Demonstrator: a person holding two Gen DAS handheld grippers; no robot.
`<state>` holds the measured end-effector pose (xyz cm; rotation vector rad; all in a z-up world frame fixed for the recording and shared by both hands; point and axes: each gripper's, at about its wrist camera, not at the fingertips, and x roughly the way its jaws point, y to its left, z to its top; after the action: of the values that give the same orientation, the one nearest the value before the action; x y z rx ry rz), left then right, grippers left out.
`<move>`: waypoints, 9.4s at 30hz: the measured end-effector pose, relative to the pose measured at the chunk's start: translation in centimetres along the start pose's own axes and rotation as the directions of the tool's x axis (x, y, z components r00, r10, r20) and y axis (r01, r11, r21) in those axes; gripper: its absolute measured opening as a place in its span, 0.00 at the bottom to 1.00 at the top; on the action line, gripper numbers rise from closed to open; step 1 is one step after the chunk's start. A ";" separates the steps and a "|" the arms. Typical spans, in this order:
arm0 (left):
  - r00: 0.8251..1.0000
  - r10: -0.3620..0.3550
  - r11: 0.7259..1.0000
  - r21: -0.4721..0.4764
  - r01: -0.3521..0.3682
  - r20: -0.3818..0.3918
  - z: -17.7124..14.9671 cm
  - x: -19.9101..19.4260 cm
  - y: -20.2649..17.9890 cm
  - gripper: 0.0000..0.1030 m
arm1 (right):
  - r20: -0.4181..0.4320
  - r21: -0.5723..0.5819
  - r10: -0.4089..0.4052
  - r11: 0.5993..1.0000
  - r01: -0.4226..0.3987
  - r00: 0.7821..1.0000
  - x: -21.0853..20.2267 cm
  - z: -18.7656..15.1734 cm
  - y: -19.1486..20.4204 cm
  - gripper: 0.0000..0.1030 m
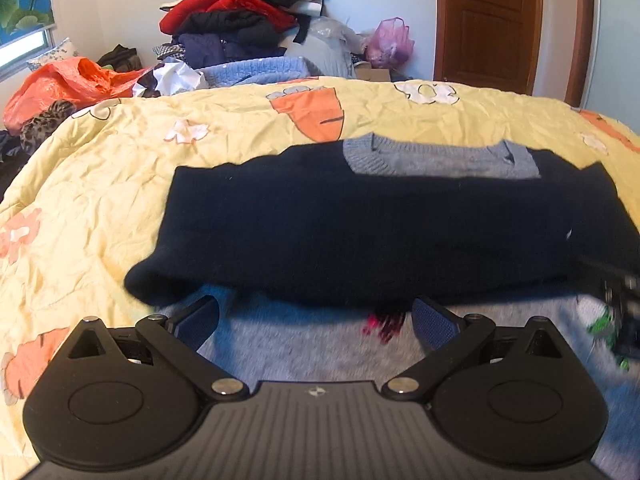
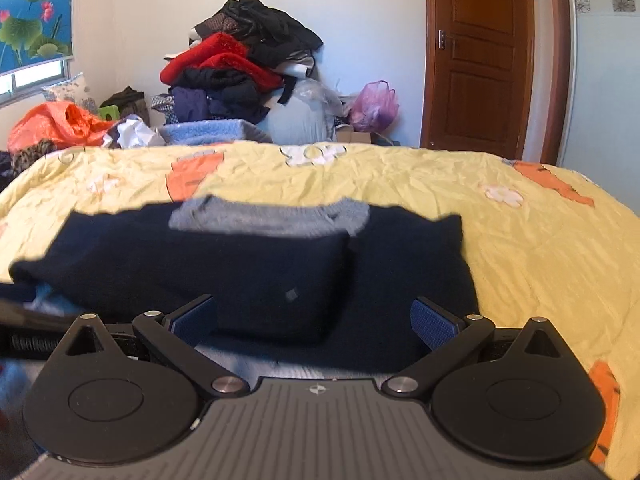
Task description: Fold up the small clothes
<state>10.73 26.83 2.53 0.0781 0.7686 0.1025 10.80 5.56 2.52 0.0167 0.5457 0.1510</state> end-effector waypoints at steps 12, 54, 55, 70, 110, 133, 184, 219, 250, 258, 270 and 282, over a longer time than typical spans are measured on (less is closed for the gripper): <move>1.000 -0.005 0.999 -0.051 0.007 0.031 2.4 -0.6 0.7 1.00 | -0.003 -0.056 -0.021 0.998 0.021 1.000 0.4 2.8 2.5 1.00; 0.999 -0.034 0.999 -0.025 0.034 -0.004 -4.7 -5.9 -1.4 1.00 | -0.043 -0.037 -0.014 0.999 0.013 0.999 -6.2 -2.8 1.0 1.00; 0.999 -0.036 0.999 -0.021 0.036 -0.002 -4.9 -6.0 -1.5 1.00 | -0.045 -0.036 -0.015 0.999 0.014 0.999 -6.3 -3.0 1.0 1.00; 0.998 -0.050 0.997 -0.054 0.052 0.038 -4.0 -5.1 -1.1 1.00 | -0.002 -0.023 0.000 1.000 0.000 1.000 -5.2 -2.4 0.6 1.00; 0.999 -0.033 0.999 -0.025 0.033 -0.003 -4.9 -5.0 0.7 1.00 | -0.048 -0.055 0.011 0.998 -0.014 0.999 -6.0 -4.3 0.5 1.00; 0.996 -0.081 0.996 -0.031 0.080 -0.040 -21.1 -21.0 5.4 1.00 | -0.107 -0.001 0.016 1.000 -0.016 0.994 -21.0 -15.3 -2.0 1.00; 0.995 -0.091 0.989 -0.120 0.085 -0.049 -25.1 -23.8 9.7 1.00 | -0.133 0.061 -0.036 0.997 0.045 0.990 -28.8 -20.6 -6.6 1.00; 0.992 -0.105 0.992 -0.078 0.099 -0.074 -23.6 -24.1 7.6 0.41 | -0.119 0.013 -0.033 0.999 0.035 0.992 -29.1 -20.7 -4.6 0.75; 0.973 -0.230 0.960 -0.167 0.224 -0.013 -22.6 -25.1 9.3 0.08 | -0.051 0.068 0.048 0.997 -0.045 0.998 -30.5 -17.6 -4.4 0.17; 0.953 -0.293 0.928 -0.217 0.303 0.079 -17.9 -25.8 10.4 0.08 | 0.017 0.127 0.116 0.985 -0.117 0.993 -29.2 -12.4 -5.8 0.16; 0.919 -0.369 0.867 -0.304 0.395 0.141 -2.6 -17.5 14.3 0.08 | -0.019 0.274 0.168 0.949 -0.157 0.986 -14.3 0.0 -10.1 0.16; 0.911 -0.403 0.810 -0.432 0.397 0.082 9.2 -0.6 16.1 0.08 | -0.153 0.362 0.178 0.925 -0.112 0.972 4.6 7.2 -11.4 0.16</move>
<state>15.68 42.45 11.31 -0.5216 0.7449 -0.1292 19.95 -4.88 5.66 0.3973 0.7512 0.2001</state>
